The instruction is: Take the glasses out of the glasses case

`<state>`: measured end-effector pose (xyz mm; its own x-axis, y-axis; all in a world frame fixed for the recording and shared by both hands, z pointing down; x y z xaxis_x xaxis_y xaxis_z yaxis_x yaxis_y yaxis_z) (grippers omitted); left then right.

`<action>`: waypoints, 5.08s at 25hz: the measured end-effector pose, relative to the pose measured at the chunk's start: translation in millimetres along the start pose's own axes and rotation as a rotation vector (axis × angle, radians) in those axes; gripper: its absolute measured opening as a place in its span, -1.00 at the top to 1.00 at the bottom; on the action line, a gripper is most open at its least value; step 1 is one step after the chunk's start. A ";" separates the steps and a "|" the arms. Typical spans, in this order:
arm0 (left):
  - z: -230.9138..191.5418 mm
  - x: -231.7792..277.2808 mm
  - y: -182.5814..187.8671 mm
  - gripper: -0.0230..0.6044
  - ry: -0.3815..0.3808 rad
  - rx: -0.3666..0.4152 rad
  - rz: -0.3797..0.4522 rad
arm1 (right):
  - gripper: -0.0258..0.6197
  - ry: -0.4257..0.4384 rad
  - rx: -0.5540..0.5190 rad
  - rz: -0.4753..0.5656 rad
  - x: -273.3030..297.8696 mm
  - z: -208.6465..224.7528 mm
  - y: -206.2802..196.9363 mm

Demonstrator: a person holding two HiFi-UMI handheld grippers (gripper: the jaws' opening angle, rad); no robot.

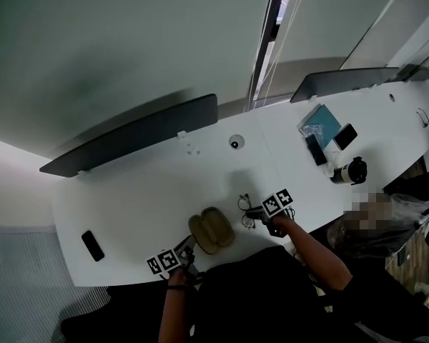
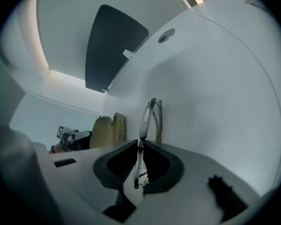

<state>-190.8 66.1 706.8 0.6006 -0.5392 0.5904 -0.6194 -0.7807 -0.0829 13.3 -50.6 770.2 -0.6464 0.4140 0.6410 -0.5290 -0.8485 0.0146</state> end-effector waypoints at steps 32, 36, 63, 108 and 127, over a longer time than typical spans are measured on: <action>1.7 -4.4 -8.4 0.75 -0.090 -0.016 0.042 | 0.42 -0.580 -0.603 -0.131 -8.8 -18.0 12.6; 2.0 -5.8 -8.8 0.80 -0.090 0.000 0.040 | 0.43 -0.581 -0.624 0.050 -23.0 -40.7 33.8; -21.1 -29.6 -19.4 0.75 -0.231 0.025 0.134 | 0.43 -0.506 -0.963 -0.223 75.3 -92.6 -12.8; 167.7 -36.6 7.4 0.90 -0.257 0.664 0.338 | 0.89 -0.032 -1.007 0.492 -104.4 -230.3 -4.1; 116.3 -25.2 -11.3 0.90 -0.010 0.961 0.313 | 0.88 -0.424 -0.696 0.281 -53.9 -85.0 -13.3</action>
<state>-140.1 51.8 599.5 0.4878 -0.7627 0.4246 -0.0825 -0.5245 -0.8474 8.5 -33.6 670.3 -0.6175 -0.0568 0.7846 -0.6863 -0.4484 -0.5726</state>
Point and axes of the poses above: the fingertips, and each gripper's own axes: x forward along the fingers, z to its right, y out of its top, the point moved 1 cm from there along -x, backward along the fingers, and after that the axes turned 10 degrees about -z, right-handed, at the moved point
